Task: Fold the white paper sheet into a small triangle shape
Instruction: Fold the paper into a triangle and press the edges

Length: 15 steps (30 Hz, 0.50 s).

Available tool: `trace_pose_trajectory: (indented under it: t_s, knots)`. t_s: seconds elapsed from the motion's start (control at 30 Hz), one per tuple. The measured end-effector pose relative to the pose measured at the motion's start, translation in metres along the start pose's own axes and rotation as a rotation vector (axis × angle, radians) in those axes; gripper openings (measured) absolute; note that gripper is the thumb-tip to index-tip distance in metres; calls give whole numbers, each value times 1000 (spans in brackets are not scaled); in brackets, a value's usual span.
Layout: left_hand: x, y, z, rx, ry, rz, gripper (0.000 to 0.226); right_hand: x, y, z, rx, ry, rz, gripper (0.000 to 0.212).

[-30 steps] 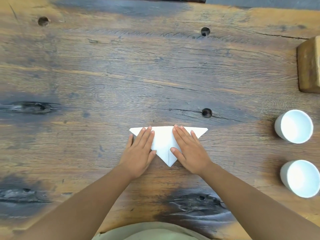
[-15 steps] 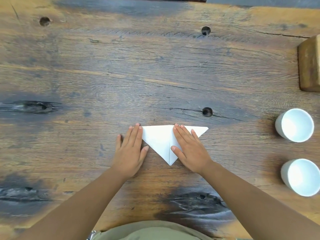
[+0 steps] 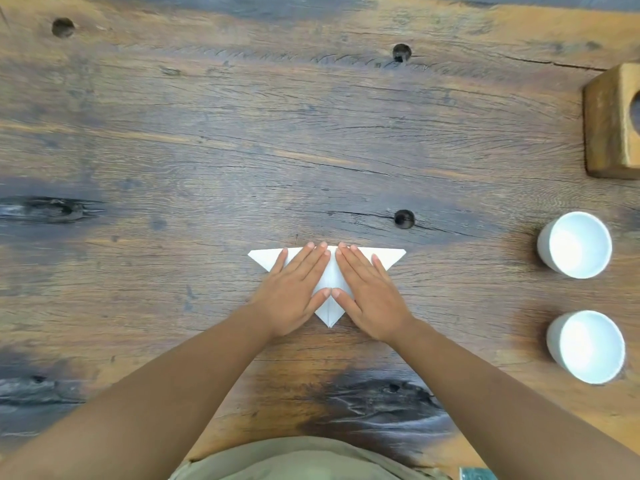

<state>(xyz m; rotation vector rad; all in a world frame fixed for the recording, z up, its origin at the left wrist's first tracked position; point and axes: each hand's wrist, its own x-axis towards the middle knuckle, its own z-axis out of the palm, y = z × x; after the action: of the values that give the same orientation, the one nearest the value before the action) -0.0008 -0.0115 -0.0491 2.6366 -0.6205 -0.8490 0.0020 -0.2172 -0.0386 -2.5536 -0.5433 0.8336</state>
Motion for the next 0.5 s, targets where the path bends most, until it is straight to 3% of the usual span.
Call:
trace_pose_trajectory:
  t_s: [0.5]
  knots:
    - [-53,-43,3,-79,87,-198,68,2,5,5,-28,11,-2,71]
